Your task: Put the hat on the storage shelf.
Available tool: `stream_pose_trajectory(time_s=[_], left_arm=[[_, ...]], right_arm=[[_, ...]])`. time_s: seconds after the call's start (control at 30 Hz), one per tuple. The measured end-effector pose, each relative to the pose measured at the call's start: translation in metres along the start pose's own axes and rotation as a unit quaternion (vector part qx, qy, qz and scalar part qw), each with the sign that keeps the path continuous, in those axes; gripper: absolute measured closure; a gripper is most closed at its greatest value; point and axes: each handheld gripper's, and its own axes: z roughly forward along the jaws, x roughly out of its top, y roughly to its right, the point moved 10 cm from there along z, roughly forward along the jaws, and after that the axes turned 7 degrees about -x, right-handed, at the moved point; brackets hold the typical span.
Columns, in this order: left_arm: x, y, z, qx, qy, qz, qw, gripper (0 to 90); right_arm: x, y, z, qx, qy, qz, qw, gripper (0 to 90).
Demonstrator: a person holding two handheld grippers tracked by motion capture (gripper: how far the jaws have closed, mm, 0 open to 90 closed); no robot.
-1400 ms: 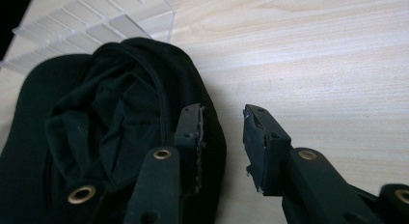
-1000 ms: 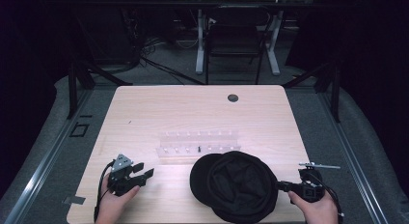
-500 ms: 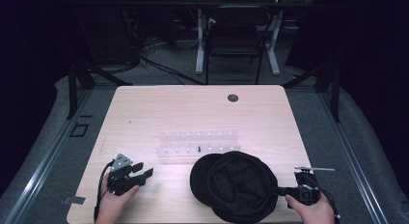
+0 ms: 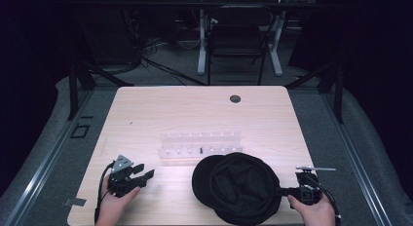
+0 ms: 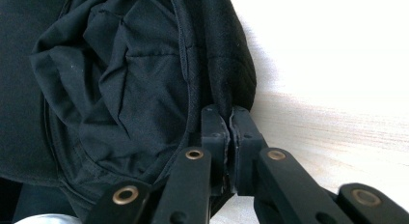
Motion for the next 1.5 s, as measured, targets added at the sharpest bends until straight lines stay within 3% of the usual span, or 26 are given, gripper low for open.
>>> stream_pose_trajectory(time_s=[0.33, 0.4, 0.43, 0.47, 0.8, 1.03, 1.5], left_arm=[[0.0, 0.0, 0.001, 0.001, 0.002, -0.001, 1.0, 48.9], [0.0, 0.0, 0.001, 0.0, 0.002, -0.002, 1.0, 48.9], [0.0, 0.0, 0.001, -0.001, 0.002, -0.002, 1.0, 48.9], [0.0, 0.001, 0.0, -0.002, 0.0, -0.001, 1.0, 48.9], [0.0, 0.001, 0.001, 0.0, 0.002, 0.0, 1.0, 48.9], [0.001, 0.001, 0.001, 0.0, 0.003, 0.003, 1.0, 49.2], [0.0, 0.002, 0.003, -0.001, 0.001, 0.002, 1.0, 49.2]], right_arm=[[0.01, -0.001, -0.014, 0.003, 0.009, 0.001, 1.0, 87.7], [0.014, -0.001, -0.017, 0.0, 0.014, 0.001, 0.9999, 87.7], [0.014, 0.002, -0.021, -0.014, 0.004, -0.009, 0.9999, 87.7], [0.016, -0.002, -0.021, -0.001, 0.011, -0.005, 0.9999, 87.7], [0.031, -0.014, -0.041, 0.018, 0.02, -0.017, 0.9995, 87.8], [0.04, -0.021, -0.05, 0.017, 0.026, -0.025, 0.9992, 87.8], [0.052, -0.041, -0.065, 0.041, 0.016, -0.045, 0.998, 87.9]])
